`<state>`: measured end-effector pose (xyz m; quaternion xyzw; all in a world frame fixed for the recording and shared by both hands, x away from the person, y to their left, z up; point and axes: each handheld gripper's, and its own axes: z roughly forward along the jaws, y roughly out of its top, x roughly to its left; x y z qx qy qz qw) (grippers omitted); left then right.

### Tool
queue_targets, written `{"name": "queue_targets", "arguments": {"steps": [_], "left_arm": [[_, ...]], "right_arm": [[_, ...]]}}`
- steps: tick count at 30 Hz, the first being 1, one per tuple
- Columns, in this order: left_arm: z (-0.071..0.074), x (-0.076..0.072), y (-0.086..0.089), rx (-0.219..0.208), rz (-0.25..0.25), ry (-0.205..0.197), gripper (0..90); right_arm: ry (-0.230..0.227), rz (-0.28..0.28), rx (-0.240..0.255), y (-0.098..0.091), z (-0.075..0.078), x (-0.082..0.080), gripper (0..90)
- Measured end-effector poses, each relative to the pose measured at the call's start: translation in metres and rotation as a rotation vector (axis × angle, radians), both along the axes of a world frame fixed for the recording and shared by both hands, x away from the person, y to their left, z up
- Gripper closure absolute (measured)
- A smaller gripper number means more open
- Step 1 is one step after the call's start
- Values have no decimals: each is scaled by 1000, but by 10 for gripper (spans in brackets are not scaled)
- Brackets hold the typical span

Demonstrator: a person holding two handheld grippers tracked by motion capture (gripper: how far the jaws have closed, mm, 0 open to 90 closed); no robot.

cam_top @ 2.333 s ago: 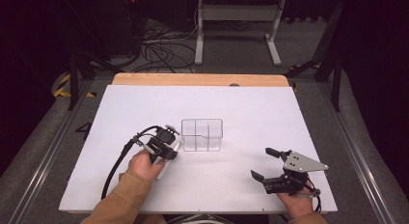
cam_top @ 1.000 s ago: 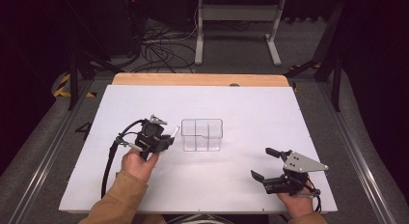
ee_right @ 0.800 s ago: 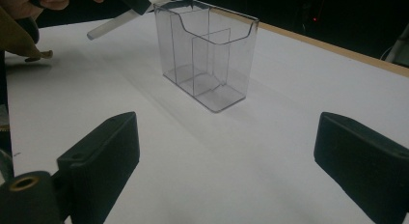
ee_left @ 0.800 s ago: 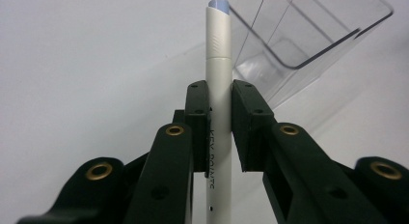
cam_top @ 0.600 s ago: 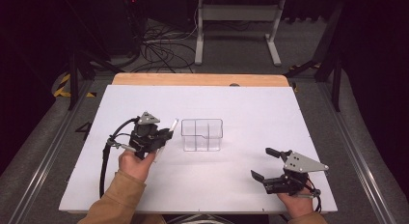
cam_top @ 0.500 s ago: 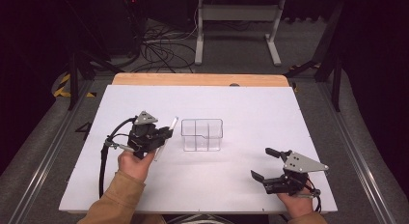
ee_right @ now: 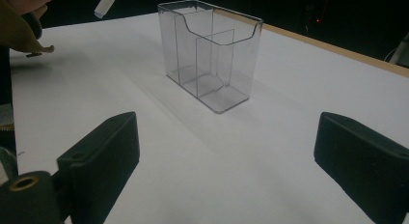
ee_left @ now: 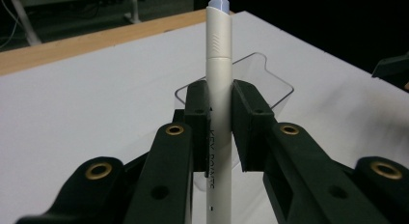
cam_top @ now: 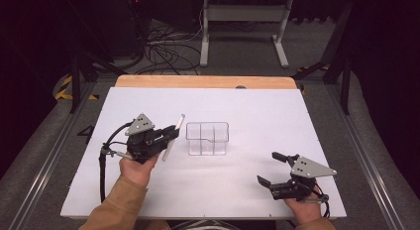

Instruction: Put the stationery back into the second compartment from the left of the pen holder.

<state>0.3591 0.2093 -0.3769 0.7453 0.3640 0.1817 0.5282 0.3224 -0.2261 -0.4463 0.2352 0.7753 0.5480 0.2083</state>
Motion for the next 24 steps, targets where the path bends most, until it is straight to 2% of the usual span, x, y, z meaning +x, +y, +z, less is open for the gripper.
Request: {"name": "queue_targets", "arguments": {"steps": [3, 7, 8, 9, 11, 16, 19, 22, 23, 24], "left_arm": [[0, 0, 2, -41, -16, -16, 782], [2, -2, 3, -70, -36, -48, 782], [3, -2, 4, -60, -41, -68, 782], [3, -3, 3, -73, -44, -70, 782], [4, -2, 3, -70, -51, -84, 782], [4, -3, 1, -118, -80, -86, 781], [5, -3, 2, -126, -99, -113, 782], [6, -4, 1, -140, -116, -120, 781], [7, -3, 0, -128, -119, -139, 782], [8, -3, -1, -137, -123, -134, 781]], "right_arm": [[0, 0, 2, 0, 0, 0, 92], [0, 3, 0, 0, 0, 0, 92], [0, 5, 0, 0, 0, 0, 92], [0, 4, -1, 0, 0, 0, 92], [0, 4, -1, 0, 0, 0, 92], [2, 4, 0, 1, 0, 0, 92], [1, 5, 2, 1, 0, 0, 92], [2, 6, 2, 1, -1, 0, 92], [2, 6, 1, 1, 0, 0, 92], [2, 6, 0, 1, 0, 0, 92]]}}
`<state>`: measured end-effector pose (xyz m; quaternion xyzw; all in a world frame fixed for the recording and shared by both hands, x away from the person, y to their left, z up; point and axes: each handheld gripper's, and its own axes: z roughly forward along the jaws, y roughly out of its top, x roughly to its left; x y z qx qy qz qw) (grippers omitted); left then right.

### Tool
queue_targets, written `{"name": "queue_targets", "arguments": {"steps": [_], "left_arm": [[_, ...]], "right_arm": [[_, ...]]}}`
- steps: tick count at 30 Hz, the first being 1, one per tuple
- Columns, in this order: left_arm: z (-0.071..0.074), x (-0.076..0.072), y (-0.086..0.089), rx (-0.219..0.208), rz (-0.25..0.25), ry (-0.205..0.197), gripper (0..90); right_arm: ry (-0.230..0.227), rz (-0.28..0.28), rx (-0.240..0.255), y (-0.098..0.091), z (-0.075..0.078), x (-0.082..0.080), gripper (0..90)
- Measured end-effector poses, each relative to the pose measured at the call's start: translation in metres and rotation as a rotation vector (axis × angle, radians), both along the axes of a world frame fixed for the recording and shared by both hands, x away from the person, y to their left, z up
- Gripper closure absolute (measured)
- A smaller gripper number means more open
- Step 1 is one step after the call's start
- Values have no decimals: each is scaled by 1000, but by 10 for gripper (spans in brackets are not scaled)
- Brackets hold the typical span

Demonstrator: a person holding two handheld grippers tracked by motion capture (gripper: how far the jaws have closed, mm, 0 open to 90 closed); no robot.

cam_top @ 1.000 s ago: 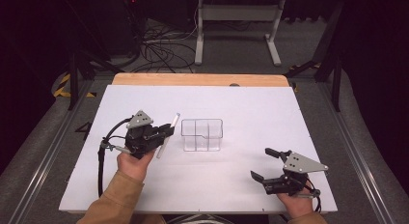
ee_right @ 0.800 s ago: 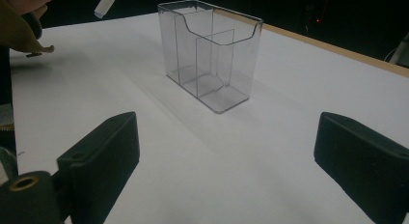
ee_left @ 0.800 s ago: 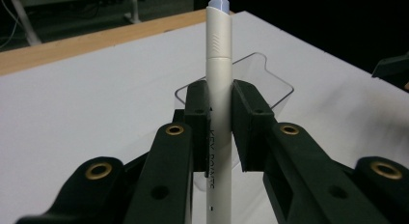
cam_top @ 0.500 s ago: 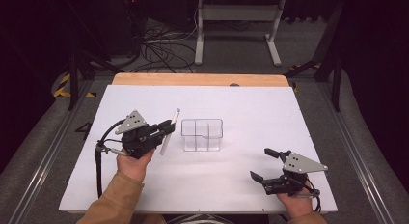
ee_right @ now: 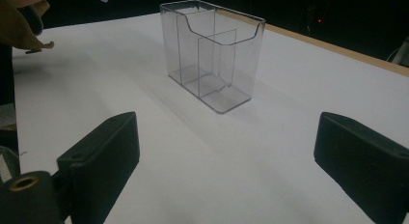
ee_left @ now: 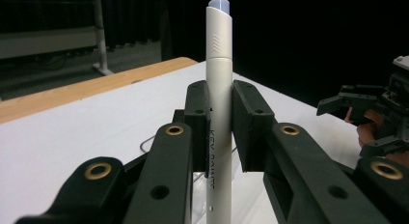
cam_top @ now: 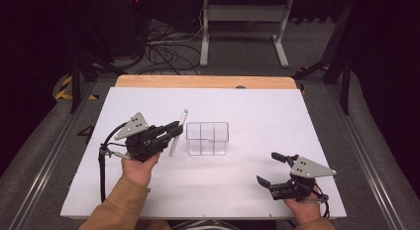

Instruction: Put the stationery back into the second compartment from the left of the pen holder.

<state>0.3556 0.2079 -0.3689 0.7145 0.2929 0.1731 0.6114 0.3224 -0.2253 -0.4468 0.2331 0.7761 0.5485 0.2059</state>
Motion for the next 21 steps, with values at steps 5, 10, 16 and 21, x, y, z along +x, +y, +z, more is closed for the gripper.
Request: {"name": "queue_targets", "arguments": {"steps": [5, 10, 16, 21], "left_arm": [[7, 5, -7, -6, -29, -21, 781], [16, 11, -17, -18, -71, -53, 781], [24, 20, -29, -31, -96, -60, 781], [29, 27, -39, -25, -112, -65, 781]], "right_arm": [[-4, 1, -3, 0, 0, 0, 92], [-3, 3, -1, 1, 0, -1, 92], [-4, 4, -1, 1, 0, -1, 92], [-2, 7, -2, 1, 0, -1, 92]]}}
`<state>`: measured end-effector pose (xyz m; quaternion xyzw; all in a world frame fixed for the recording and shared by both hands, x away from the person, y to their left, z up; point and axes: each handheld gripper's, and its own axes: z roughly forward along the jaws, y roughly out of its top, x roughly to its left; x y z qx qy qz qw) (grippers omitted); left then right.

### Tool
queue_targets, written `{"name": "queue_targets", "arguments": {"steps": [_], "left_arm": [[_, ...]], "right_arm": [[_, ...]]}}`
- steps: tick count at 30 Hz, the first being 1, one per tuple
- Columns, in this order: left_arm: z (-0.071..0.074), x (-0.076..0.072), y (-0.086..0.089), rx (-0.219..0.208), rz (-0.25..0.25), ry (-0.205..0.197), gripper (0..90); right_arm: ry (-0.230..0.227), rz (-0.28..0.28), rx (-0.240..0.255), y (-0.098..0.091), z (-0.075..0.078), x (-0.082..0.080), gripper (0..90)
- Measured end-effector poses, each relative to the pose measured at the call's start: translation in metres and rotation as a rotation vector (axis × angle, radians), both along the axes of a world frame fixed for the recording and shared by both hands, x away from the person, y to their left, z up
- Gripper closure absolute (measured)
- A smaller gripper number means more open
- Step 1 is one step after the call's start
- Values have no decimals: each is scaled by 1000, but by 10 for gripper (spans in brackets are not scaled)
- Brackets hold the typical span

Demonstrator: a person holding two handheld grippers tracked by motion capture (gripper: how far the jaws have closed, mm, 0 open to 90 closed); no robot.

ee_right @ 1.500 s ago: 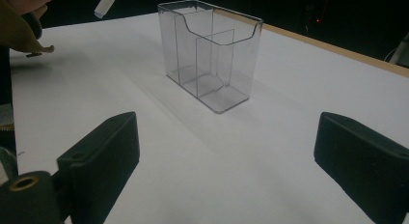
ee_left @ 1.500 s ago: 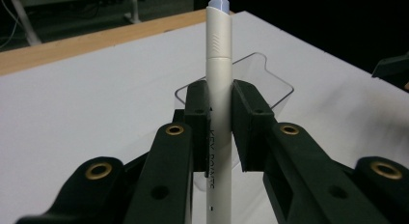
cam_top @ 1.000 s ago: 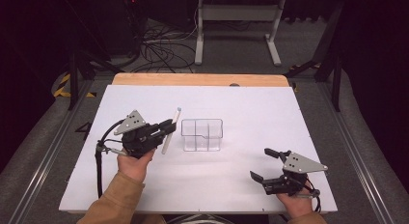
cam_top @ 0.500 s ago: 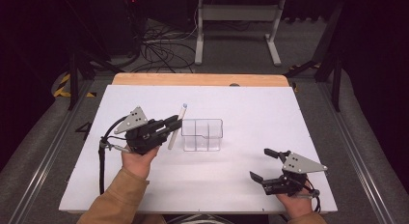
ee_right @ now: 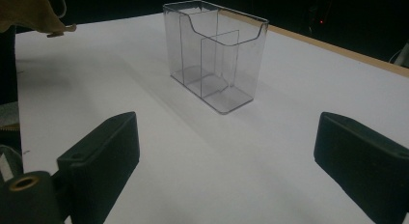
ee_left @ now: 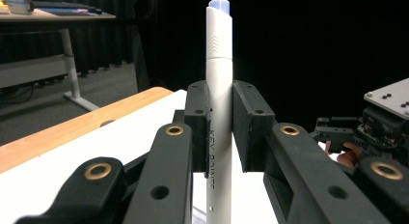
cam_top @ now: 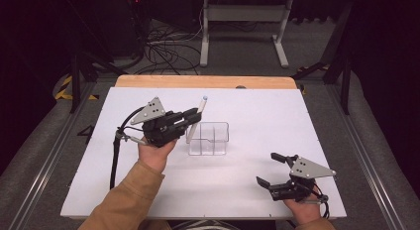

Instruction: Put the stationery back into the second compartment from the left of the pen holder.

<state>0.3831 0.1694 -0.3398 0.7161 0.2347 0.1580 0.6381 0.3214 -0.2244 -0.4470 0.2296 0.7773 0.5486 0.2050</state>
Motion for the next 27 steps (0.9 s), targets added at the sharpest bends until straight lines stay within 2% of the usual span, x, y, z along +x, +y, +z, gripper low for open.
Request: {"name": "queue_targets", "arguments": {"steps": [3, 5, 9, 12, 17, 18, 21, 22, 25, 27], "left_arm": [[1, 5, -7, -15, -10, 11, 781], [1, 9, -11, -9, -12, -2, 781], [-2, 18, -18, -14, -14, 7, 781], [-5, 24, -24, -28, -22, 28, 781], [-9, 33, -33, -14, -21, 31, 781], [-11, 34, -36, -23, -22, 44, 781], [-13, 38, -38, -12, -17, 36, 781], [-14, 39, -40, -20, -19, 49, 781], [-16, 43, -43, -2, -13, 32, 781], [-19, 45, -47, -15, -14, 47, 780]], "right_arm": [[1, 2, 1, 1, 0, 0, 92], [2, 5, 1, 1, 0, 0, 92], [2, 5, 1, 1, 0, 0, 92], [-2, 7, 2, 1, 0, 0, 92], [-2, 6, 0, 0, 0, 0, 92], [2, 6, -1, 0, 0, -1, 92], [3, 7, 3, 0, -1, 0, 92], [4, 7, 4, 0, -1, 0, 92], [3, 10, 0, 0, -1, 0, 92], [2, 10, -1, 0, -1, 0, 92]]}}
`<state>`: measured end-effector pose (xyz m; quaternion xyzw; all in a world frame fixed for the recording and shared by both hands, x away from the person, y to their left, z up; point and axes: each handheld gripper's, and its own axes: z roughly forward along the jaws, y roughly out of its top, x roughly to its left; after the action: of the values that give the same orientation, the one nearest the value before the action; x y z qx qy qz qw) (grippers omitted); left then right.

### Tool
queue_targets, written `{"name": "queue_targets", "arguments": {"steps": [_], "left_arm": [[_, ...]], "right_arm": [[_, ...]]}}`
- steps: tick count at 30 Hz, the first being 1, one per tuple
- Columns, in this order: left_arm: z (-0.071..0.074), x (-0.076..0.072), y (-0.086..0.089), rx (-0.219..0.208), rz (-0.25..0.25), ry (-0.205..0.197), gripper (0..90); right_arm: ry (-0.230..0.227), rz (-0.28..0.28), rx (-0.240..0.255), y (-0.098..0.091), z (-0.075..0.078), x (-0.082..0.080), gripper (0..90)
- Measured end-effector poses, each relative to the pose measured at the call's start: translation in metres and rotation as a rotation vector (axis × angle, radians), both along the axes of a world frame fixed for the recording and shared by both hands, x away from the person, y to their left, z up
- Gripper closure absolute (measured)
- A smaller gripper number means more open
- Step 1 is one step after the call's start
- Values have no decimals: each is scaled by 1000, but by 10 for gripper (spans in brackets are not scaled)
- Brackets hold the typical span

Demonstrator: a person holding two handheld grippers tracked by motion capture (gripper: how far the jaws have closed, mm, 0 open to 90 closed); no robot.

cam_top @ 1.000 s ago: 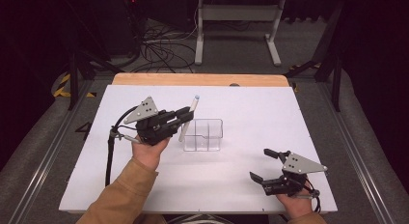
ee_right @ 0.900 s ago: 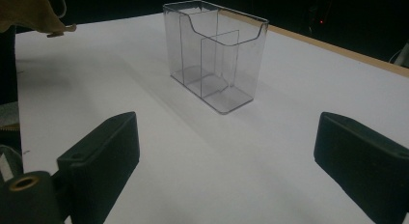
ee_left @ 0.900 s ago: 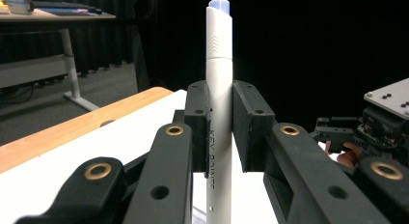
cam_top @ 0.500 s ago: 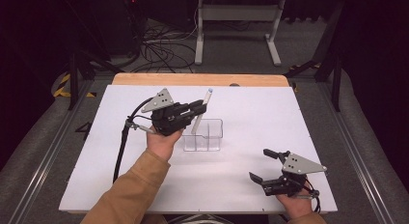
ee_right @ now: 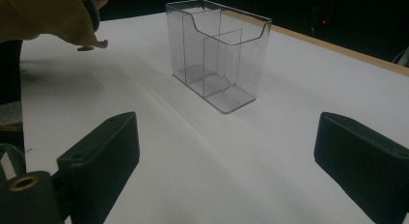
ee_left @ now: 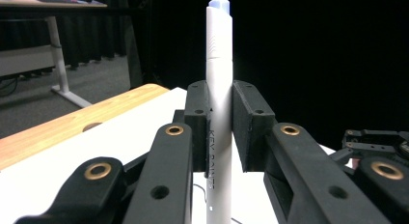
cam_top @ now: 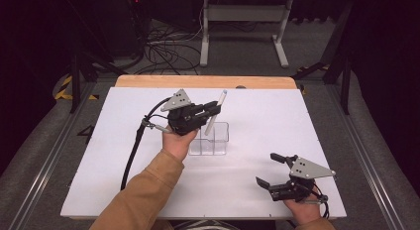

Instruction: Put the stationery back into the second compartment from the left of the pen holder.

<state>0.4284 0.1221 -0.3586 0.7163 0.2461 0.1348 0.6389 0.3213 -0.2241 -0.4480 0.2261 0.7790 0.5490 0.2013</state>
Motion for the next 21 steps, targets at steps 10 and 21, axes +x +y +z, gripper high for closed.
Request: {"name": "queue_targets", "arguments": {"steps": [10, 21], "left_arm": [[-7, 8, -6, 47, 14, -19, 779], [-17, 7, -1, 57, 17, -22, 777]], "right_arm": [[1, 2, 7, -1, 0, 0, 92], [-6, 4, 5, 0, 0, 0, 92]]}}
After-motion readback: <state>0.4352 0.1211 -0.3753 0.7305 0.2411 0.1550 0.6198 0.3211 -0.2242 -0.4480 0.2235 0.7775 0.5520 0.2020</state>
